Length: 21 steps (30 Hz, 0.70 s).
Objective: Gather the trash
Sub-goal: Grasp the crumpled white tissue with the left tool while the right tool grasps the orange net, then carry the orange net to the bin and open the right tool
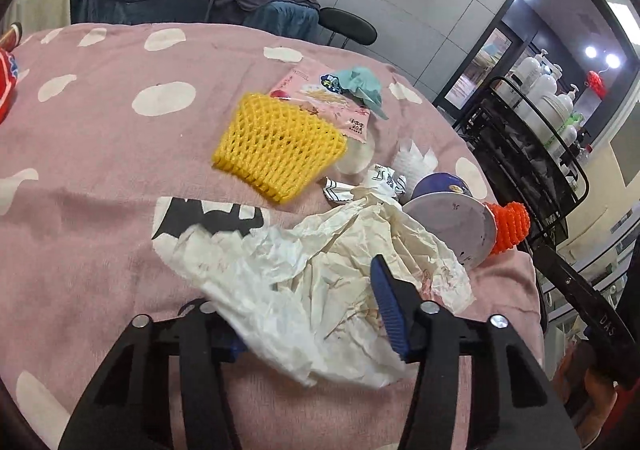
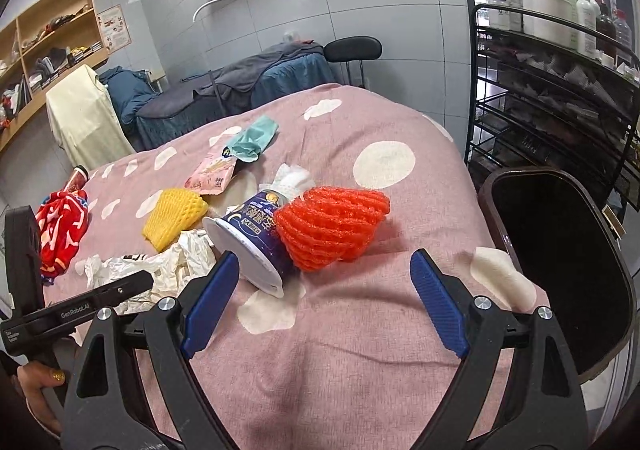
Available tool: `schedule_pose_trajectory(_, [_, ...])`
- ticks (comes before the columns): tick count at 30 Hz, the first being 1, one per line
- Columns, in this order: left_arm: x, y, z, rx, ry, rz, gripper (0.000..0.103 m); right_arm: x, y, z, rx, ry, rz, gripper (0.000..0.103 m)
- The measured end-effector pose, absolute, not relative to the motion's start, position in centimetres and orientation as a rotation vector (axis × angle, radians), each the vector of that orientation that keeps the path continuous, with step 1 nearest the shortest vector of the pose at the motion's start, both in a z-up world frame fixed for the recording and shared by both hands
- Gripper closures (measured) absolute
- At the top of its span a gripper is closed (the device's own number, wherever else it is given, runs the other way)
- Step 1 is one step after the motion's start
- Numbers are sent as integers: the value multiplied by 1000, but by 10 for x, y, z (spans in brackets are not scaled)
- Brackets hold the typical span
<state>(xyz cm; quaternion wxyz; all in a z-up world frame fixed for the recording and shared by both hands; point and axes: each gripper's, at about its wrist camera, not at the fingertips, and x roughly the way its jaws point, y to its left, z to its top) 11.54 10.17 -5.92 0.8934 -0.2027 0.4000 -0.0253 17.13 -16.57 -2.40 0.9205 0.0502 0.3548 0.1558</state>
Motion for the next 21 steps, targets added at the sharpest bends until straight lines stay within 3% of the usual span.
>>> schedule_pose_trajectory(3, [119,101,-60,-425,839,-79,84,175,-165,-26,101,740,320,16])
schedule_pose_trajectory(6, [117,102,-56,-416,817,-88,94,182,-164,-27,97,754,325,16])
schedule_pose_trajectory(10, [107,103,-43,-409,767,-87,95,195,-160,-29,95,776,325,19])
schedule_pose_trajectory(17, [89,114,-18,-433,687,-78,95,220,-155,-36,102,821,324,37])
schedule_pose_trajectory(21, [85,117,-11,-433,663,-76,95,224,-150,-43,96,849,344,71])
